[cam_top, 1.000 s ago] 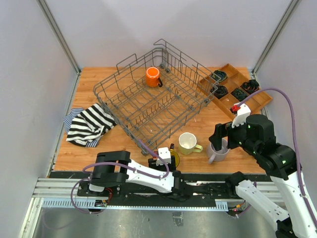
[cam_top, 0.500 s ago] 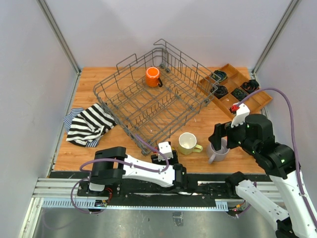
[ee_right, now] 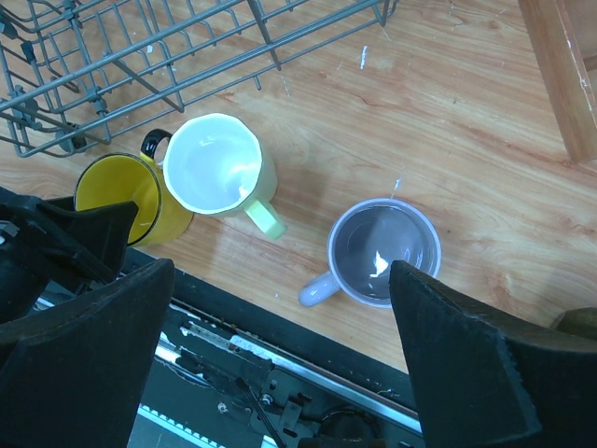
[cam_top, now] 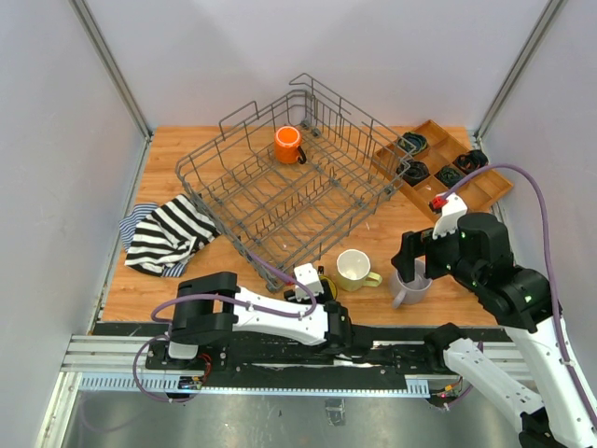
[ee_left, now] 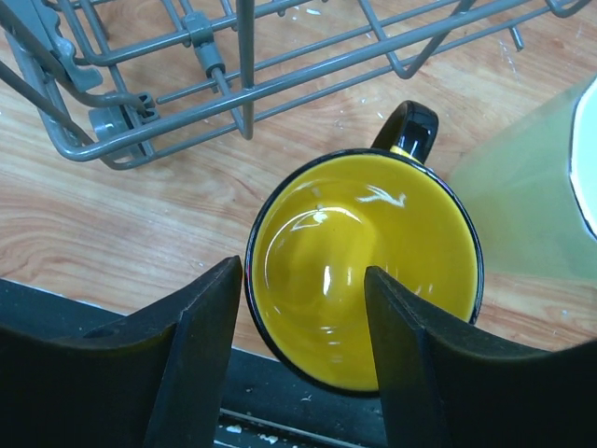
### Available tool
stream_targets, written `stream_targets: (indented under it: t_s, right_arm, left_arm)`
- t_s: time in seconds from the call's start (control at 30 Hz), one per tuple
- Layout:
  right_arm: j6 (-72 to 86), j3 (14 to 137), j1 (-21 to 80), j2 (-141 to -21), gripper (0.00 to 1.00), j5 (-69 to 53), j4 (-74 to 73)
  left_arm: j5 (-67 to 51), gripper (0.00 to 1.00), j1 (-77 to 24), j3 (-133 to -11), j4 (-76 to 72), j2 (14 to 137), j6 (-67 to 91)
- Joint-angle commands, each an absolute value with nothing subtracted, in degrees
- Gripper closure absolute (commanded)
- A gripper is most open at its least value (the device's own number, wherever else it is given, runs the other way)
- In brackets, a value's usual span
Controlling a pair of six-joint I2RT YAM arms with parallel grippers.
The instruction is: Load the cups into the dish rack
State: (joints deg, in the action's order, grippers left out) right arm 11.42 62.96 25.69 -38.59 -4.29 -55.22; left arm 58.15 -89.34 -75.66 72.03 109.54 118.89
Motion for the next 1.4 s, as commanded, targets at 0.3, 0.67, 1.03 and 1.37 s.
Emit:
stream_targets:
  t_s: [0.3,0.67,1.03,1.37]
  right_arm:
    - [11.1,62.1,24.6,-38.7,0.02,-3.1,-53.5]
    - [11.3,62.6,24.6,-39.3,0.02,-3.2,-53.4]
    - [11.4,63.2,24.6,-40.4,0.02,-4.3,-52.7]
    - [11.3,65.6,24.6,-43.3,0.02,-4.3,-54.7]
  left_arm:
    - [56.7,0.65,-87.5,-74.1,66.4,107.1,133.1]
    - [55.7,0.98,-87.4,-73.7,68.0,104.9,132.3]
    - [58.0,1.0,-87.8,-78.4,74.3,102.5,128.4]
    - [60.6,1.0,-92.5,-81.4,78.0,101.6,125.0]
